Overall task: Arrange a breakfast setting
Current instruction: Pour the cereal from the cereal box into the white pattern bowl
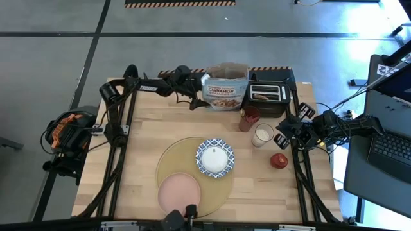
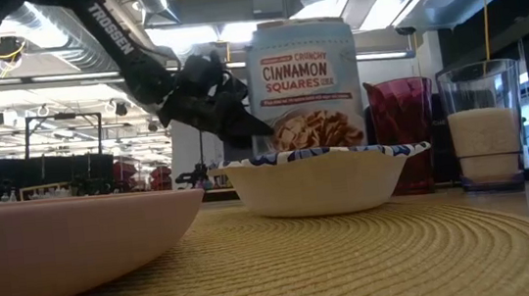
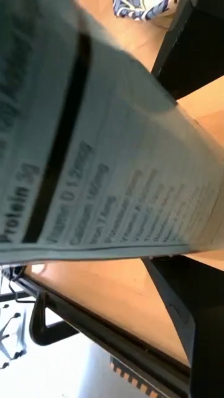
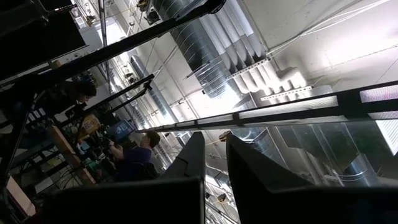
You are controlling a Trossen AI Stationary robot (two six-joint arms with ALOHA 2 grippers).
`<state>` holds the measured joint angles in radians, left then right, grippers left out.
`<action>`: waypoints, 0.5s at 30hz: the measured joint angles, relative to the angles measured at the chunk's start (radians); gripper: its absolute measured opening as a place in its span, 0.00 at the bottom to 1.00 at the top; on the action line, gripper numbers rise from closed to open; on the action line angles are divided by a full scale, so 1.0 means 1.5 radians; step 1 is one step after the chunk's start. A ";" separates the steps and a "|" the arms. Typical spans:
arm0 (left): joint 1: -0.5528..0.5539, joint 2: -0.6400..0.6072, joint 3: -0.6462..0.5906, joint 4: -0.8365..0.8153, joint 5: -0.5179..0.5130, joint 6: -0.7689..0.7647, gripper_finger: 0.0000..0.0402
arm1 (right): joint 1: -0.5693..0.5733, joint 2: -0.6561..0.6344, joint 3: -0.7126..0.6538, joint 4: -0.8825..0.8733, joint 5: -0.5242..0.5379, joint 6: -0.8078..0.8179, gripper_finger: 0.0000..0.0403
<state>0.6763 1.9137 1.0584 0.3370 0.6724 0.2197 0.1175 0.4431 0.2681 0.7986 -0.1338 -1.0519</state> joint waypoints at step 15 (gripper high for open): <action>-0.016 0.049 0.000 0.078 -0.027 -0.038 0.91 | 0.000 0.000 0.000 0.004 0.000 0.000 0.09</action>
<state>0.6528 1.9879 1.0585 0.4542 0.6318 0.1621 0.1173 0.4431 0.2681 0.8042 -0.1345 -1.0515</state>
